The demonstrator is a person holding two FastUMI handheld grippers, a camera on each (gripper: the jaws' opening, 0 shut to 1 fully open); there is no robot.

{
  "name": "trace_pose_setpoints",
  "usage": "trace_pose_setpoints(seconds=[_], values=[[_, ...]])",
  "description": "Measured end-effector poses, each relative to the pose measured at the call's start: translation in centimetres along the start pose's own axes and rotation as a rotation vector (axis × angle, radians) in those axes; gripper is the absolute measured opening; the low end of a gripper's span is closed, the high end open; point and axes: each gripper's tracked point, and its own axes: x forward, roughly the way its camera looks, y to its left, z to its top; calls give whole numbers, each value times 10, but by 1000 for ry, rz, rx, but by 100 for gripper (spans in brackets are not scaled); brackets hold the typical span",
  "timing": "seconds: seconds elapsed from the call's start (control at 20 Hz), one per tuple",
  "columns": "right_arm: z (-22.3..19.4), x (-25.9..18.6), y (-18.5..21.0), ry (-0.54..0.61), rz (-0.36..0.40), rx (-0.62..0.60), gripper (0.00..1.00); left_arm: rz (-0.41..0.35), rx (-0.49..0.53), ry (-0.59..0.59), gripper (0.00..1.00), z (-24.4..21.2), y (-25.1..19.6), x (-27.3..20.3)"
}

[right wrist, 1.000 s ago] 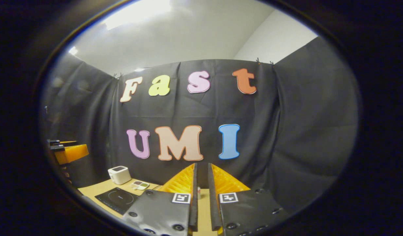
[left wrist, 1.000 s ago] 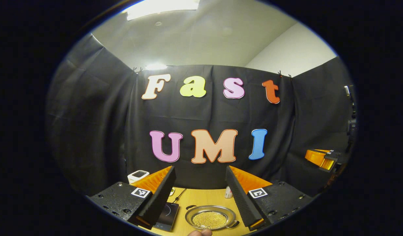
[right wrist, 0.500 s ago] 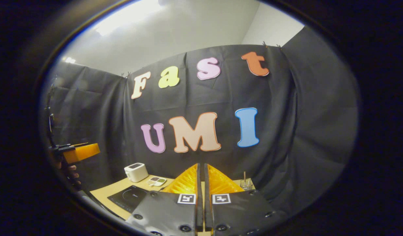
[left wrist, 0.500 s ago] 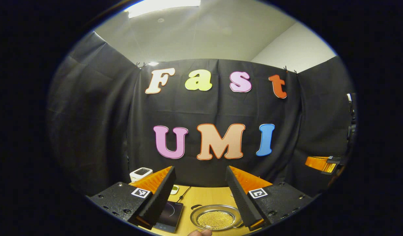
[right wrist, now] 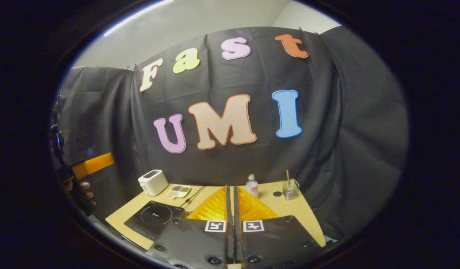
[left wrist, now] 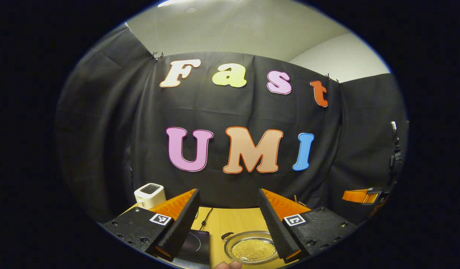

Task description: First push the handle of the pot to place it horizontally, then grasp the pot with both hands and set it on the induction cooktop.

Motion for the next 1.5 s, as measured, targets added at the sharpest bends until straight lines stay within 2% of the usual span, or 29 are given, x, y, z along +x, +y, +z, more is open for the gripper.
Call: trace_pose_setpoints(seconds=[0.25, 0.3, 0.35, 0.55, 0.65, 0.7, 0.75, 0.8, 0.85, 0.95, 1.0, 1.05, 1.1, 1.15, 1.2, 1.25, 1.3, 1.35, 1.4, 1.45, 1.5], values=[[-64, 20, 14, 164, 47, 16, 2, 23, 0, 51, 93, -23, 22, 16], [-81, 24, 19, 209, 76, 17, 0, 41, 8, 66, 89, -28, 27, 17], [-96, 29, 19, 246, 101, 9, 0, 53, 7, 70, 94, -30, 29, 18], [-142, 44, 16, 347, 157, -40, 3, 100, 7, 77, 94, -33, 31, 22], [-160, 49, 15, 390, 185, -37, 0, 132, -4, 95, 94, -40, 35, 23], [-171, 51, 14, 413, 199, -35, 0, 148, -16, 103, 89, -43, 37, 23], [-184, 52, 12, 441, 212, -37, 3, 162, -26, 111, 99, -44, 39, 23], [-197, 52, 11, 474, 230, -42, 3, 177, -33, 118, 94, -47, 40, 23], [-211, 51, 11, 511, 246, -51, 3, 190, -38, 122, 99, -50, 42, 23], [-239, 48, 12, 583, 280, -76, 2, 207, -43, 136, 99, -55, 43, 20], [-253, 47, 13, 620, 295, -87, 3, 212, -45, 141, 89, -56, 44, 19], [-267, 46, 13, 654, 307, -96, 0, 221, -48, 146, 89, -59, 45, 18], [-278, 45, 17, 685, 324, -100, 3, 228, -52, 151, 89, -61, 46, 17], [-288, 42, 22, 713, 344, -104, 3, 235, -55, 157, 94, -64, 47, 16], [-297, 40, 25, 740, 369, -115, 3, 243, -56, 164, 89, -67, 48, 14], [-306, 38, 26, 768, 392, -137, 0, 253, -59, 168, 89, -69, 49, 13], [-314, 36, 27, 794, 412, -171, 3, 264, -63, 174, 89, -69, 51, 11], [-322, 31, 26, 818, 430, -202, 0, 273, -67, 175, 89, -69, 53, 9], [-328, 29, 26, 838, 446, -223, 2, 283, -70, 175, 89, -70, 55, 8], [-331, 28, 24, 854, 454, -237, 3, 295, -69, 172, 94, -70, 57, 6], [-333, 28, 23, 862, 460, -237, 3, 304, -65, 171, 89, -69, 59, 6]])
